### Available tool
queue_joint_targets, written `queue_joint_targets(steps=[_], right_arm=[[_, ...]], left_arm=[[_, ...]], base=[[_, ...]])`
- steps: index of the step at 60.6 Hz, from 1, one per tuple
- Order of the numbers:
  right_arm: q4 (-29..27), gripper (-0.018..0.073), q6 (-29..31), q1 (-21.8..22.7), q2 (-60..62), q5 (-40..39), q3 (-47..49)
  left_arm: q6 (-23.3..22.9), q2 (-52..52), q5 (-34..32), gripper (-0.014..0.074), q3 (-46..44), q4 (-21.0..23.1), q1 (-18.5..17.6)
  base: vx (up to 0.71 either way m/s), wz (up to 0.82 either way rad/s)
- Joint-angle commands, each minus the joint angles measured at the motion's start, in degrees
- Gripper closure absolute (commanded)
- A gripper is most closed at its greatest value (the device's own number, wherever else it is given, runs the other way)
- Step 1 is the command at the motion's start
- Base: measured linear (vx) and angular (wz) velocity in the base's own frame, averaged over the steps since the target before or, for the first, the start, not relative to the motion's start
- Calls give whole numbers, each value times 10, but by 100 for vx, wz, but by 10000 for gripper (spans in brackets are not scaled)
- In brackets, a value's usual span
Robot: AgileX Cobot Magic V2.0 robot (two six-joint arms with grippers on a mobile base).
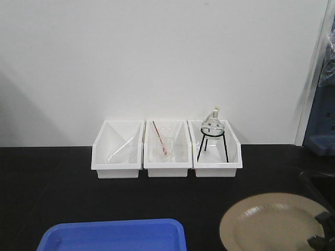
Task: Place disk in tray to left cabinet
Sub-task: 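Carry the plate over the blue tray and lower it in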
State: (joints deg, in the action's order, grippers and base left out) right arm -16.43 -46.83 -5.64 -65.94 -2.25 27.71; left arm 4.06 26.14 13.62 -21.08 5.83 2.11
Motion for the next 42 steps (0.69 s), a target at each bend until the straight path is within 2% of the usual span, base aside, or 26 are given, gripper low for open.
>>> queue_joint_targets(steps=[1, 9, 24, 32, 42], right_arm=[[12, 564, -6, -39, 4, -91, 73], [12, 564, -6, -117, -46, -95, 143], [12, 564, -6, -263, -211, -132, 255], [13, 563, -6, -320, -289, -148, 295], [14, 560, -6, -361, -354, -157, 316]], left_arm=[[0, 5, -46, 262, -20, 4, -3], [0, 5, -46, 262, -20, 4, -3], [0, 5, -46, 262, -20, 4, -3], [0, 5, -46, 262, -20, 4, -3], [0, 5, -46, 262, -20, 4, -3]], base=[[0, 0], [0, 0], [0, 0], [0, 0], [0, 0]])
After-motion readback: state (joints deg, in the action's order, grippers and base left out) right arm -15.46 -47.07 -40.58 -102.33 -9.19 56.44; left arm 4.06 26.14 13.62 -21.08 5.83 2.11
